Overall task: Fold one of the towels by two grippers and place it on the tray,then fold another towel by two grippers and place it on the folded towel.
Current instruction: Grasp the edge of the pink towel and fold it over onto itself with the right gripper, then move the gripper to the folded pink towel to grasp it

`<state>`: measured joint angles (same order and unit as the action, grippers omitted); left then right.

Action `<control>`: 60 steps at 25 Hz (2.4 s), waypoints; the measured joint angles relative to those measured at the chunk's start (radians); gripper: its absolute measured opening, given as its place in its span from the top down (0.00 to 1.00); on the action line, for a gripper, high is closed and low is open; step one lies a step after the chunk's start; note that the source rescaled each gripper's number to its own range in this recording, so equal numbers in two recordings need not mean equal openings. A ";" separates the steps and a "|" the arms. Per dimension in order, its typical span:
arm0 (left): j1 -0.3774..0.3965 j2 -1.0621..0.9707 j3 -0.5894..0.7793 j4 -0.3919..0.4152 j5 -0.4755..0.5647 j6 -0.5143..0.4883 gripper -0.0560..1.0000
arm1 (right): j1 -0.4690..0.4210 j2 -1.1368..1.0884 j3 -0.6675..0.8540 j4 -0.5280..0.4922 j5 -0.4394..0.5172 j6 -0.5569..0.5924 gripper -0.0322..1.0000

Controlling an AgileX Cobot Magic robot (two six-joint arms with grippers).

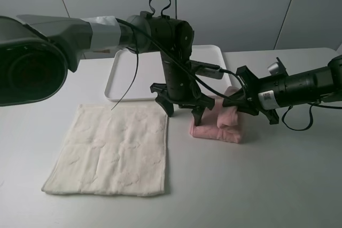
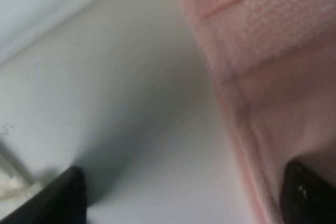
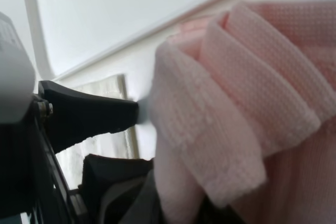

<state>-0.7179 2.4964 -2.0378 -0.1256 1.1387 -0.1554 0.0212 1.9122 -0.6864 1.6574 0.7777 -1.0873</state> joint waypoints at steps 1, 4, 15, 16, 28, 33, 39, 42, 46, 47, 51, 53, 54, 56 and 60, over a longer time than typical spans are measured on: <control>0.008 0.002 -0.013 -0.017 0.012 0.016 0.04 | 0.000 0.000 0.000 0.001 0.000 0.000 0.91; 0.041 0.002 -0.068 -0.082 0.048 0.043 0.04 | 0.000 0.000 0.000 0.002 0.000 0.000 0.91; 0.093 0.002 -0.237 -0.138 0.075 0.068 0.04 | 0.005 0.000 0.000 0.026 0.005 -0.001 0.88; 0.095 0.002 -0.245 -0.142 0.075 0.071 0.04 | 0.010 0.000 0.000 0.041 0.005 -0.003 0.83; 0.135 0.002 -0.252 -0.175 0.077 0.098 0.04 | 0.127 0.000 -0.004 0.080 -0.015 -0.034 0.45; 0.155 0.002 -0.252 -0.187 0.077 0.102 0.04 | 0.098 0.000 -0.004 0.081 -0.017 -0.036 0.33; 0.159 0.002 -0.252 -0.189 0.077 0.124 0.04 | -0.008 -0.009 -0.006 0.046 -0.023 -0.026 0.32; 0.159 0.002 -0.252 -0.192 0.077 0.131 0.04 | -0.054 -0.014 -0.008 -0.026 -0.039 0.003 0.32; 0.159 0.002 -0.252 -0.193 0.077 0.135 0.04 | -0.063 -0.016 -0.008 -0.132 -0.092 0.045 0.32; 0.159 0.002 -0.252 -0.193 0.077 0.139 0.04 | -0.063 -0.016 -0.008 -0.148 -0.097 0.048 0.32; 0.159 0.002 -0.252 -0.212 0.077 0.155 0.04 | -0.063 0.012 -0.009 -0.161 -0.097 0.059 0.32; 0.159 0.002 -0.252 -0.216 0.077 0.155 0.04 | -0.063 0.024 -0.009 -0.161 -0.089 0.059 0.32; 0.159 0.002 -0.252 -0.216 0.077 0.155 0.04 | -0.063 0.031 -0.009 -0.161 -0.082 0.059 0.32; 0.159 0.002 -0.252 -0.216 0.077 0.155 0.04 | -0.059 0.034 -0.009 -0.161 -0.080 0.059 0.32; 0.159 0.002 -0.252 -0.216 0.077 0.155 0.04 | -0.019 0.037 -0.009 -0.157 -0.128 0.059 0.32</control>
<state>-0.5589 2.4985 -2.2895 -0.3420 1.2161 0.0000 0.0018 1.9488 -0.6955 1.5005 0.6495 -1.0284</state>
